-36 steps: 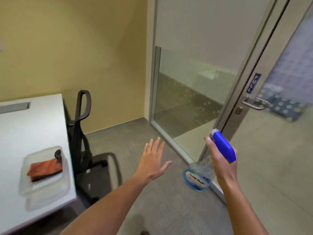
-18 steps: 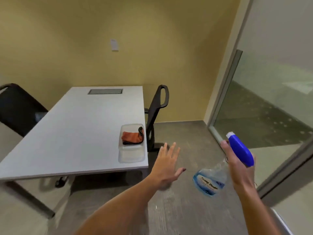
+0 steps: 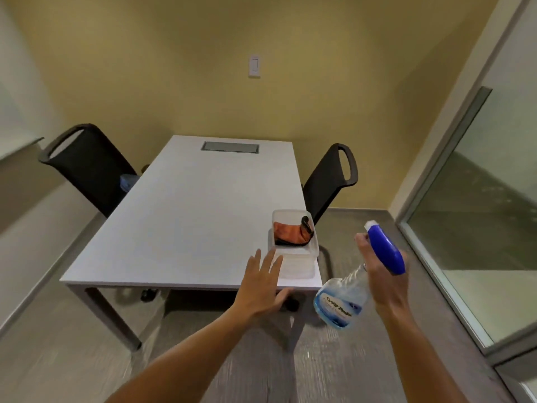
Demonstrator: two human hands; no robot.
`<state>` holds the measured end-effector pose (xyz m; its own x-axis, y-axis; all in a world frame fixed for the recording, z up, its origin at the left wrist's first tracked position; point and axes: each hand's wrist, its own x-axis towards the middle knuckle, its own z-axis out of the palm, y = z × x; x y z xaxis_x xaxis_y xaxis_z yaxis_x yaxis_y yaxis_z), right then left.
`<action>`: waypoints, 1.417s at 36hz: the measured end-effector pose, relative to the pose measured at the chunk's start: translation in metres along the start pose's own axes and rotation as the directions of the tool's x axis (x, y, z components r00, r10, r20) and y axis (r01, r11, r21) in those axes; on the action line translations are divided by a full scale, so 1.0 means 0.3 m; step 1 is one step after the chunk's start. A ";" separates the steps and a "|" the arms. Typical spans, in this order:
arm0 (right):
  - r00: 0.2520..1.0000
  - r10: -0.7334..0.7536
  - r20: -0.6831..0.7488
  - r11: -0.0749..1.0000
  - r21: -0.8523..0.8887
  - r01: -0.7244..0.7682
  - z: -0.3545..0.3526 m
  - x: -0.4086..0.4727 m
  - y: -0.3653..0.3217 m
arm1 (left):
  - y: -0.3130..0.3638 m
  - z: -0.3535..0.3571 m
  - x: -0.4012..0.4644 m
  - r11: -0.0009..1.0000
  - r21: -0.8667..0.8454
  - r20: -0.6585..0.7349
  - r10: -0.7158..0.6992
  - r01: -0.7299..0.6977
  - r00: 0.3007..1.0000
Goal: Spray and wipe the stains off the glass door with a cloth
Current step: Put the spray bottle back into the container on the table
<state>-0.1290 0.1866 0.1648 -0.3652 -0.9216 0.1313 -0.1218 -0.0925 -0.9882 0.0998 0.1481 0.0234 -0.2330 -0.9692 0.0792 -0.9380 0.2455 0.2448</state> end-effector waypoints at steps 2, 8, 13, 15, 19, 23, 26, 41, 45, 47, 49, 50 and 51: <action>0.999 0.046 -0.009 0.999 0.000 -0.046 0.086 -0.004 0.020 | -0.080 -0.005 -0.022 0.999 -0.004 0.014 -0.037 0.037 0.999; 0.992 0.115 0.044 0.993 -0.034 -0.114 0.303 0.008 0.061 | -0.252 -0.013 -0.045 0.995 0.023 0.034 -0.096 0.095 0.995; 0.993 0.036 0.110 0.996 -0.087 -0.026 0.447 0.045 0.091 | -0.335 0.002 -0.023 0.990 0.031 0.032 -0.140 0.139 0.990; 0.990 0.023 0.137 0.998 -0.065 -0.014 0.497 0.072 0.106 | -0.357 0.010 -0.002 0.985 0.042 0.041 -0.169 0.168 0.985; 0.978 0.050 0.204 0.998 -0.036 -0.043 0.580 0.135 0.147 | -0.392 0.023 0.060 0.973 0.066 0.053 -0.223 0.220 0.973; 0.969 0.025 0.246 1.000 -0.015 -0.022 0.645 0.214 0.184 | -0.413 0.034 0.137 0.958 0.089 0.073 -0.278 0.272 0.958; 0.964 0.039 0.265 0.999 -0.003 -0.040 0.693 0.278 0.218 | -0.420 0.048 0.205 0.951 0.108 0.086 -0.299 0.290 0.950; 0.908 0.020 0.419 0.998 -0.055 0.003 0.860 0.520 0.373 | -0.432 0.075 0.467 0.919 0.192 0.123 -0.371 0.345 0.920; 0.895 0.049 0.443 0.996 -0.088 -0.011 0.906 0.536 0.414 | -0.453 0.083 0.507 0.923 0.182 0.151 -0.366 0.338 0.918; 0.895 0.072 0.439 0.994 -0.107 -0.028 0.933 0.546 0.429 | -0.469 0.091 0.533 0.929 0.181 0.165 -0.353 0.323 0.921; 0.902 0.094 0.421 0.990 -0.131 -0.042 0.958 0.554 0.446 | -0.490 0.099 0.561 0.934 0.175 0.178 -0.342 0.312 0.923; 0.906 0.104 0.411 0.989 -0.143 -0.049 0.969 0.557 0.452 | -0.501 0.104 0.576 0.936 0.172 0.182 -0.336 0.307 0.924; 0.908 0.112 0.404 0.987 -0.153 -0.053 0.979 0.559 0.457 | -0.511 0.106 0.591 0.939 0.170 0.187 -0.329 0.299 0.926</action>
<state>0.0639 -0.0914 0.0283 0.0274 -0.9994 -0.0227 -0.2422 0.0154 -0.9701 0.1942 -0.0619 -0.0310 0.0447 -0.9812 -0.1878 -0.9940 -0.0624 0.0897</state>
